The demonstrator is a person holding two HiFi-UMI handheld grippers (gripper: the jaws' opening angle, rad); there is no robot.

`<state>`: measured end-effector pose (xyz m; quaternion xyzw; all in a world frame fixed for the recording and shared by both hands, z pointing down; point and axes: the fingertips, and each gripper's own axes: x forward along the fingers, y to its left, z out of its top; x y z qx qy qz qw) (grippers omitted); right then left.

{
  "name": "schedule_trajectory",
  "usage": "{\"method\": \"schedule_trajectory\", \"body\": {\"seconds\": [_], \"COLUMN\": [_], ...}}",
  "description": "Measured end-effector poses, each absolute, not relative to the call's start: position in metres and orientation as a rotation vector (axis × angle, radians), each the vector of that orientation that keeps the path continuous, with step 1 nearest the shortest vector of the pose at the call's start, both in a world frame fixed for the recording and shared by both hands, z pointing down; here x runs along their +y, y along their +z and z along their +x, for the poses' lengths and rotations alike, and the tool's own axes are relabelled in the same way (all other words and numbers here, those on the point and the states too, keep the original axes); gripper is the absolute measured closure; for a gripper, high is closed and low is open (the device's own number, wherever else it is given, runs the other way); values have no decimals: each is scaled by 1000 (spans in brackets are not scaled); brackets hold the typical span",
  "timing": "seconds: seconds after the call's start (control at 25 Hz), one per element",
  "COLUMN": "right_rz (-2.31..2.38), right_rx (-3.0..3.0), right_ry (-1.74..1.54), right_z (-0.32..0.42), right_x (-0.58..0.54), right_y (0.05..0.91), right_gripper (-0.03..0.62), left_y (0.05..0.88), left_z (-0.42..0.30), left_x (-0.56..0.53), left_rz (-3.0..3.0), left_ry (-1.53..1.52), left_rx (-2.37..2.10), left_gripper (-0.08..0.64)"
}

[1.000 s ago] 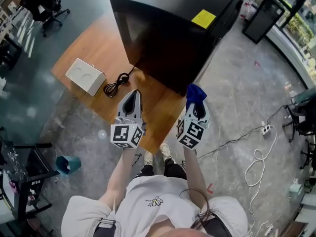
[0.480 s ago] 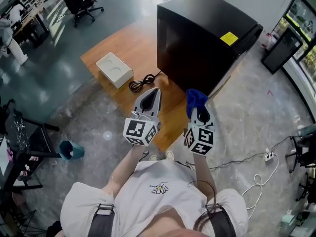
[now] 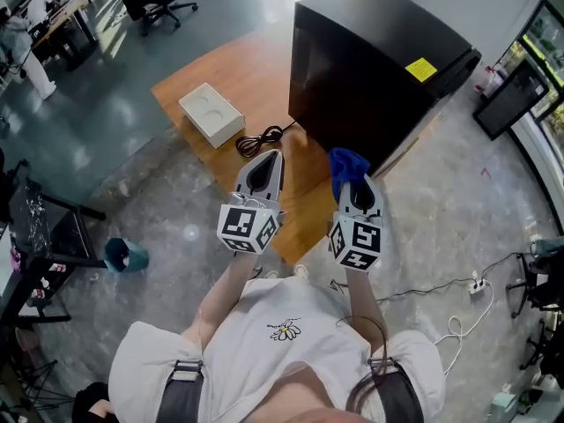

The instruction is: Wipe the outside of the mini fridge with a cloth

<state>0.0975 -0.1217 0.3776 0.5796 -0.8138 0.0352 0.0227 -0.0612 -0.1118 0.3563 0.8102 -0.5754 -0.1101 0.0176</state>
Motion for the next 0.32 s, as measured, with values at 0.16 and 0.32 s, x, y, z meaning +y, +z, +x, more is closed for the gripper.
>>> {"method": "schedule_trajectory", "body": {"seconds": [0.16, 0.32], "right_rz": [1794, 1794], "right_rx": [-2514, -2513], "right_ry": [113, 97], "right_z": [102, 104], "right_x": [-122, -121], "right_y": [379, 380], "right_gripper": [523, 524], "left_y": [361, 363], "left_z": [-56, -53], "left_x": [-112, -112], "left_rz": [2514, 2513], "left_ry": [-329, -322], "left_rx": [-1775, -1765], "left_gripper": [555, 555]}}
